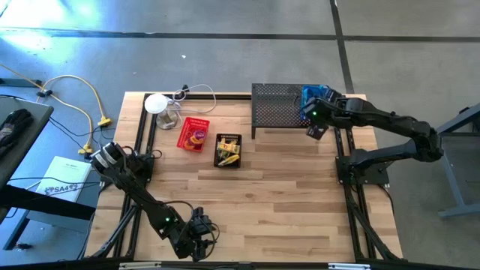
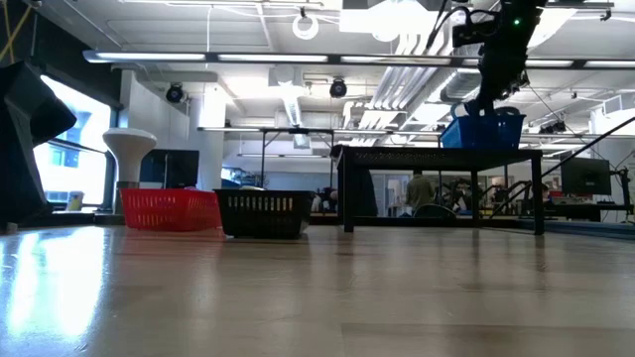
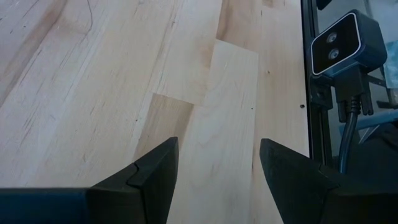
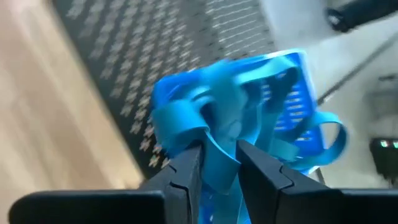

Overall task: Pick & Place Office Desk Supplies
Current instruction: Put the blue bin on the shelf

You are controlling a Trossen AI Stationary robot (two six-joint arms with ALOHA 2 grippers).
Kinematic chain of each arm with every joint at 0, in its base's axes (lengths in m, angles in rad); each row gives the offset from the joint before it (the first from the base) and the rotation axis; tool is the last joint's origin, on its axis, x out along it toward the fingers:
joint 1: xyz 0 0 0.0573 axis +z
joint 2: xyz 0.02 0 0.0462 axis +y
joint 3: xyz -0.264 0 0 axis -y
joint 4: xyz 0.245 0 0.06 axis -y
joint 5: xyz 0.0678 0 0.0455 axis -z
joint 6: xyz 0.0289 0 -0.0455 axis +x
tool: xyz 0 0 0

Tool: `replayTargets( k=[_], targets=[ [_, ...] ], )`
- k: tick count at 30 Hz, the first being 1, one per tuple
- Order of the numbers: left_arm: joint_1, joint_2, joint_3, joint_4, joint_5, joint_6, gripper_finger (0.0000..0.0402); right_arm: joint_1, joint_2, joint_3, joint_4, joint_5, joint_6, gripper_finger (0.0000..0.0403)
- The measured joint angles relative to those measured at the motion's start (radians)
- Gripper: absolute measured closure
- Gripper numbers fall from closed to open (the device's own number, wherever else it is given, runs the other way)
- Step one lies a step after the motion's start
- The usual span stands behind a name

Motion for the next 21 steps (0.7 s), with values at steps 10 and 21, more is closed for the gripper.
replayTargets(
  k=[10,21],
  targets=[
    [0.0,0.0,0.0,0.0,-0.001,-0.009,0.0181,-0.065,0.001,0.0,0.013,0.037,0.143,0.0315],
    [0.0,0.0,0.0,0.0,-0.002,-0.011,0.0181,-0.197,0.001,0.0,0.028,-0.08,0.292,0.0315]
  ],
)
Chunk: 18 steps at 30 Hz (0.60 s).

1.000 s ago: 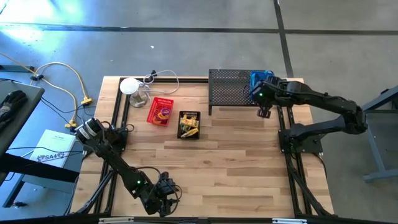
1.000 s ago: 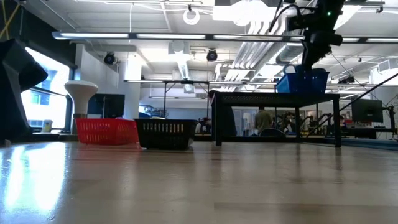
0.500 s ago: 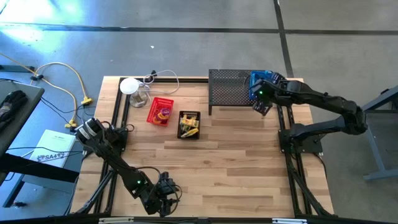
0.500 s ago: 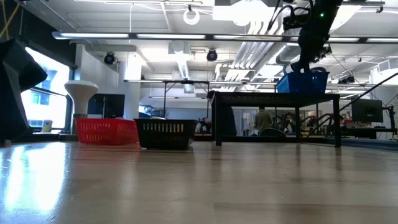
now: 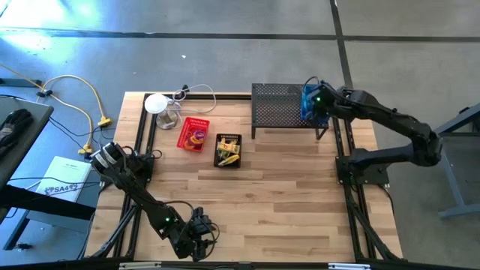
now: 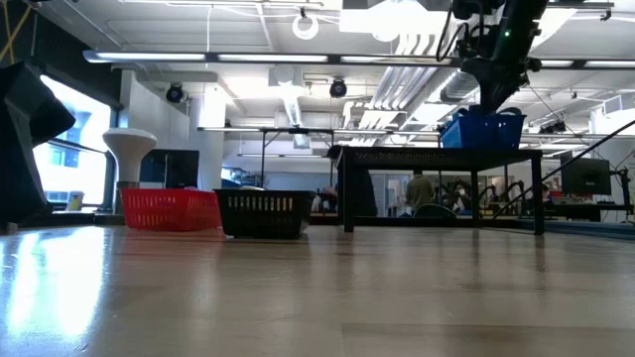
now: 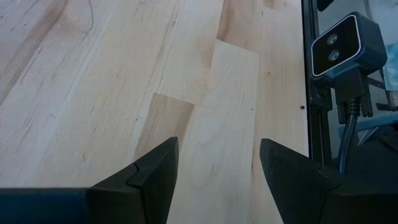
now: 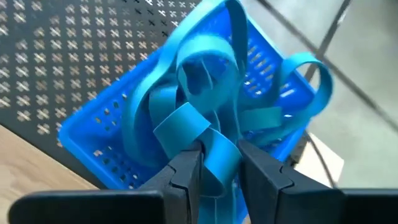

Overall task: Pick & Place Office Desk Supplies
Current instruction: Put the blue bin on the shelf, then put the black bin on the shelf

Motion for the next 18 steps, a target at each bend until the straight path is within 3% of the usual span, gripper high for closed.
replayTargets(
  k=[5,10,18],
  targets=[
    [0.0,0.0,0.0,0.0,0.0,0.0,0.0181,-0.029,0.0,0.0,0.044,-0.032,0.008,0.0308],
    [0.0,0.0,0.0,0.0,0.0,0.0,0.0181,-0.046,0.0,0.0,0.038,-0.05,0.003,0.0259],
    [0.0,0.0,0.0,0.0,0.0,0.0,0.0181,-0.046,0.0,0.0,0.065,0.086,-0.055,0.0174]
  ],
)
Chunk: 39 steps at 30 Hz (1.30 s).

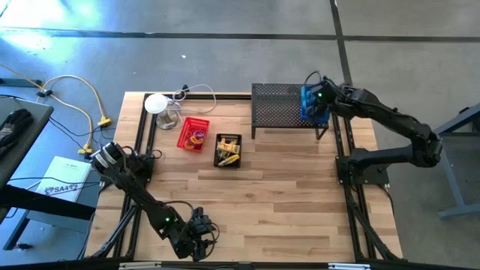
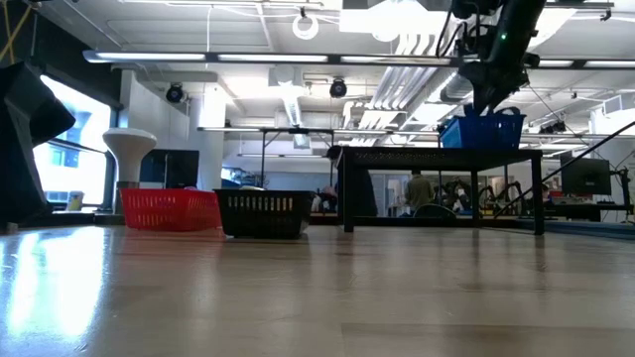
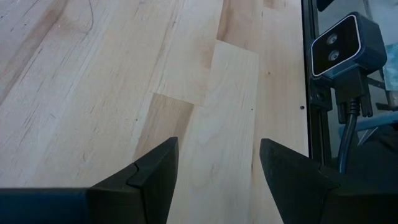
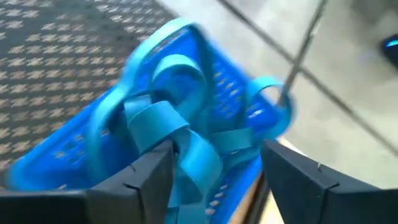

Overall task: Pick & Place Office Desk Supplies
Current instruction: Put the black bin on the shelf

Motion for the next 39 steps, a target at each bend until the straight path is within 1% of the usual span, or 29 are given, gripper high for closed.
replayTargets(
  k=[5,13,22,25,28,31,34,36,39],
  targets=[
    [0.0,0.0,0.0,0.0,0.0,0.0,0.0181,0.023,0.0,0.0,0.028,0.066,-0.011,0.0155],
    [0.0,0.0,0.0,0.0,0.0,0.003,0.0181,0.026,0.0,0.0,0.037,0.136,0.023,0.0154],
    [0.0,0.0,0.0,0.0,0.0,0.001,0.0181,0.027,0.0,0.0,0.039,0.316,0.075,0.0152],
    [-0.002,0.0,0.0,0.0,0.0,0.0,0.0181,0.027,0.0,0.0,0.039,0.341,0.077,0.0152],
    [-0.003,0.0,0.0,0.0,0.0,0.0,0.0181,0.042,-0.014,0.0,0.047,0.336,0.089,0.0152],
    [-0.003,0.0,0.0,0.0,0.0,-0.005,0.0181,0.111,-0.051,0.0,0.071,0.331,0.109,0.0152],
    [-0.003,0.0,0.0,0.0,0.0,-0.025,0.0181,0.219,-0.103,0.0,0.101,0.314,0.112,0.0152],
    [-0.002,0.0,0.0,0.0,0.0,-0.052,0.0181,0.306,-0.146,0.0,0.112,0.274,0.12,0.0152],
    [-0.002,0.0,0.0,0.0,0.0,-0.089,0.0181,0.445,-0.203,0.0,0.126,0.196,0.181,0.0152]
  ],
)
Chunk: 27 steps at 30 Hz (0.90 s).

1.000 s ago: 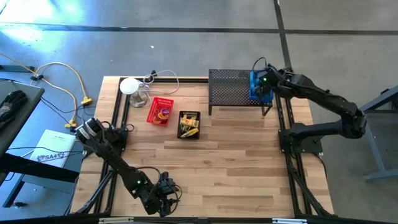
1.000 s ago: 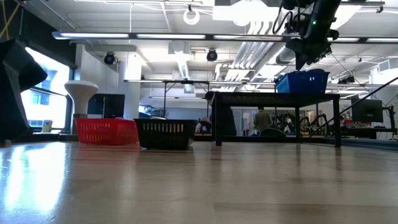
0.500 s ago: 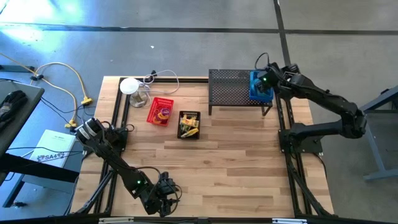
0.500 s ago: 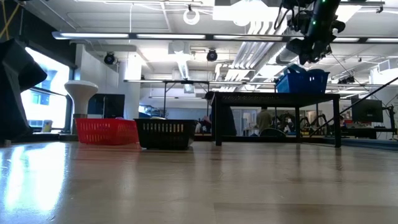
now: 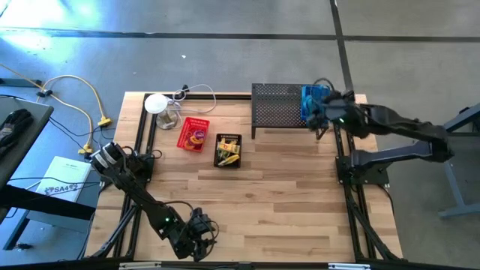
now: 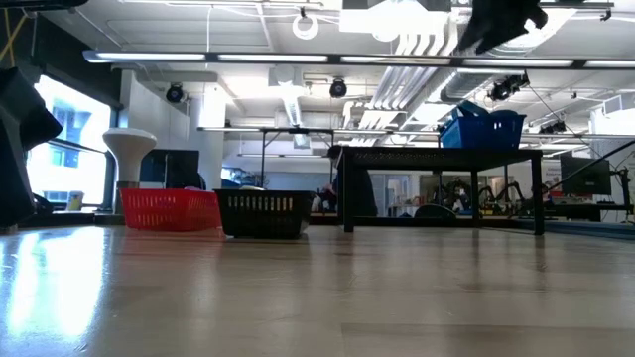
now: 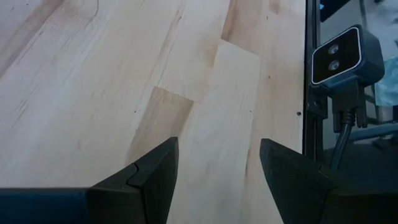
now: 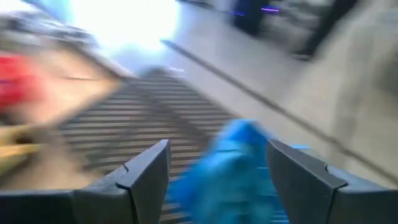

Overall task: Pick & Place Office Desk Supplies
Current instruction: Put the black bin on the shelf

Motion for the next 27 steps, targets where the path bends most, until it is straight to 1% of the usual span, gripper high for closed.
replayTargets(
  k=[2,5,6,7,8,10,14,17,19,23,25,27],
  targets=[
    [0.0,0.0,0.0,0.0,0.0,-0.006,0.0181,0.09,-0.028,0.0,0.006,-0.085,0.04,0.0152],
    [0.0,0.0,0.0,0.0,0.0,0.012,0.0181,0.227,-0.05,0.0,0.023,-0.303,0.085,0.0152],
    [0.002,0.0,0.0,0.0,0.0,0.029,0.0181,0.274,-0.048,0.0,0.026,-0.345,0.118,0.0152],
    [0.004,0.0,0.0,0.0,0.0,0.051,0.0181,0.321,-0.04,0.0,0.028,-0.362,0.155,0.0152],
    [0.005,0.0,0.0,0.0,0.0,0.072,0.0181,0.37,-0.029,0.0,0.028,-0.357,0.194,0.0152],
    [0.01,0.0,0.0,0.0,-0.004,0.108,0.0181,0.467,0.006,0.0,0.027,-0.297,0.258,0.0152],
    [0.022,-0.004,0.0,-0.002,-0.008,0.143,0.0181,0.666,0.095,0.0,0.026,-0.127,0.402,0.0152],
    [0.031,-0.033,0.0,-0.001,-0.008,0.154,0.0181,0.8,0.189,0.0,0.026,-0.003,0.521,0.0152],
    [0.036,-0.056,0.0,-0.004,-0.008,0.189,0.0181,0.878,0.26,0.0,0.027,0.064,0.604,0.0152],
    [0.043,-0.11,0.0,-0.052,-0.018,0.298,0.0181,0.984,0.416,0.0,0.053,0.196,0.769,0.0152],
    [0.049,-0.137,0.001,-0.104,-0.041,0.344,0.0181,1.028,0.501,0.0,0.118,0.316,0.828,0.0152],
    [0.061,-0.158,0.001,-0.161,-0.072,0.393,0.0181,1.065,0.579,0.0,0.22,0.464,0.845,0.0152]
  ],
)
